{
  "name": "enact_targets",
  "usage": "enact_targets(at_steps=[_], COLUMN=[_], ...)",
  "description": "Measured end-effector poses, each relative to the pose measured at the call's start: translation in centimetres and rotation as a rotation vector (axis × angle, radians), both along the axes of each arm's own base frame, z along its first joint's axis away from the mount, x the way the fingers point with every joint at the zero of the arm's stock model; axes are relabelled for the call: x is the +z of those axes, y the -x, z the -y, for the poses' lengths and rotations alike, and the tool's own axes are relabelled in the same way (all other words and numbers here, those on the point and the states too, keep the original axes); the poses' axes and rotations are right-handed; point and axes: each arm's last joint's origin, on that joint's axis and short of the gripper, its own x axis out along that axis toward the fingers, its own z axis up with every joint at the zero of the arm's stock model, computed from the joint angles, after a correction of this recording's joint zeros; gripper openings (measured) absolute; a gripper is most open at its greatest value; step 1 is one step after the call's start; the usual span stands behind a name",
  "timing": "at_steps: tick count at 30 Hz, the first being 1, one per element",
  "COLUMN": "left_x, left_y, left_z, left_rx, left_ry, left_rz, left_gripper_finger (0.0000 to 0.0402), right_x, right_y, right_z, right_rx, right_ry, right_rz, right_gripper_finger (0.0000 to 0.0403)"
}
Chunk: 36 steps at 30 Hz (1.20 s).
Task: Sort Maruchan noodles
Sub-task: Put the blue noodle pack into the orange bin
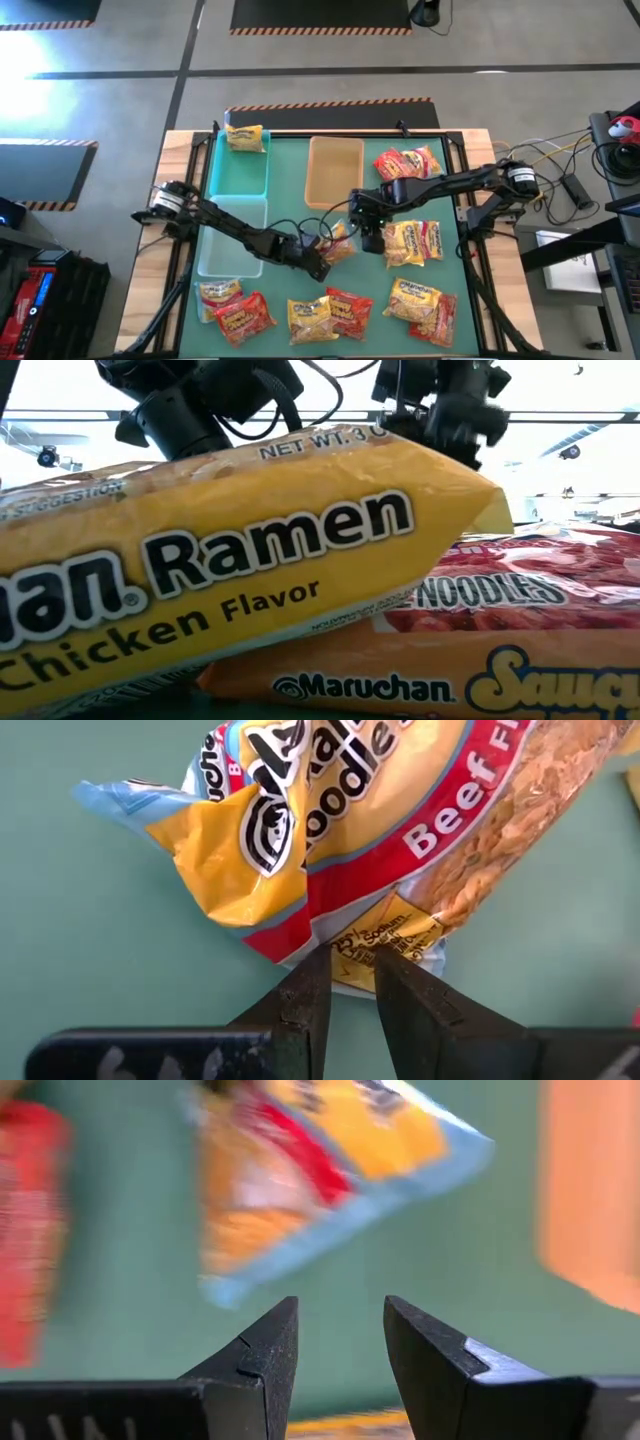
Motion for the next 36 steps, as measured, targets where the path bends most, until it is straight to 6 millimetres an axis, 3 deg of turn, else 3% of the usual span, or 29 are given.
enact_targets(at_steps=[10,19,36], left_x=[-0.1,-0.2,-0.4], left_y=[0.1,0.4,0.6], left_z=[-0.1,-0.2,-0.3], left_rx=[0.024,0.03,0.036], left_ry=[0.003,-0.014,-0.037], left_rz=[-0.016,-0.041,-0.069], left_gripper_finger=[0.0064,0.0064,0.0064], right_x=[-1.0,-1.8,-1.8], right_y=[2.1,1.3,0.7], right_z=[2.6,4.5,5.8], right_rx=[-0.06,-0.157,-0.356], right_ry=[0.019,-0.374,-0.524], right_rz=[-0.059,0.148,0.247], right_gripper_finger=[0.0126,0.0113,0.0226])
